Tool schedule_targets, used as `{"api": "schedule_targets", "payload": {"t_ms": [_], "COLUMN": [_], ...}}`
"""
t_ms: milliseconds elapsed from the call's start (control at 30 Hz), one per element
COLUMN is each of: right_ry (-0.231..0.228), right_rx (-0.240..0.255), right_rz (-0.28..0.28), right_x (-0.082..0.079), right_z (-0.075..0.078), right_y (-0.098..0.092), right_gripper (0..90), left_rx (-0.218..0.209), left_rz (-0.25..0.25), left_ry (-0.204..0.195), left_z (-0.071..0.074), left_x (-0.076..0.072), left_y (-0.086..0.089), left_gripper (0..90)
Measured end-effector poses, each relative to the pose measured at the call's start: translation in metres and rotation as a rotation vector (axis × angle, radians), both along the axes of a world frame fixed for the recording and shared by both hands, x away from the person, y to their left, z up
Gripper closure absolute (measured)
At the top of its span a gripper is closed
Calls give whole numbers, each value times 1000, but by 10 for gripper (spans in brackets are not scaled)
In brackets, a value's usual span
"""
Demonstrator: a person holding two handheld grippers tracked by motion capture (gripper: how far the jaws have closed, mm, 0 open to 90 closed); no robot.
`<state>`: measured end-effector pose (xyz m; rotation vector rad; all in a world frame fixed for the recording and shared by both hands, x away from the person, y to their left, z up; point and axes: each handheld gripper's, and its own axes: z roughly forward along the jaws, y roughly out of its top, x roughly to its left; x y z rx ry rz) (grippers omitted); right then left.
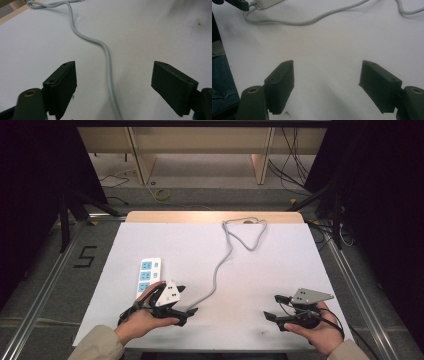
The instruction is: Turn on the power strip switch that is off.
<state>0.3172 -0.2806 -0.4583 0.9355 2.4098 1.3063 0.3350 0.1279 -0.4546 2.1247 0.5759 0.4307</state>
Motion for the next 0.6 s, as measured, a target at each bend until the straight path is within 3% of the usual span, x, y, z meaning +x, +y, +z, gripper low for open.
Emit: {"api": "schedule_targets", "payload": {"t_ms": [67, 133, 167, 200, 233, 267, 300, 333, 367, 400, 467, 600], "right_ry": [1, 0, 0, 1, 1, 1, 1, 1, 1, 1, 2, 3], "right_rx": [0, -1, -1, -1, -3, -3, -4, -4, -4, -4, -3, -4], "right_rz": [1, 3, 3, 2, 4, 4, 5, 4, 4, 4, 5, 6], "right_x": [0, 0, 0, 0, -1, -1, -1, -1, 0, 0, 0, 0], "right_z": [0, 0, 0, 0, 0, 0, 0, 0, 0, 0, 0, 0], "right_y": [0, 1, 1, 1, 1, 1, 1, 1, 2, 2, 1, 1], "right_gripper": [281, 281, 281, 281, 281, 281, 281, 281, 281, 281, 281, 281], "left_rx": [0, -19, -36, -50, -61, -65, -69, -64, -61, -45, -23, 0], "left_rz": [5, 15, 17, 19, 23, 26, 27, 29, 33, 31, 37, 51], "left_ry": [-8, -19, -22, -19, -21, -25, -28, -30, -32, -29, -44, -61], "left_z": [2, 4, 6, 7, 9, 10, 11, 12, 12, 14, 15, 18], "left_x": [1, 1, 2, 2, 2, 3, 3, 4, 5, 6, 7, 9], "left_y": [1, 2, 2, 3, 3, 4, 5, 5, 5, 5, 6, 6], "left_gripper": [229, 328, 328, 370, 486, 486, 546, 681, 740, 740, 886, 896]}}
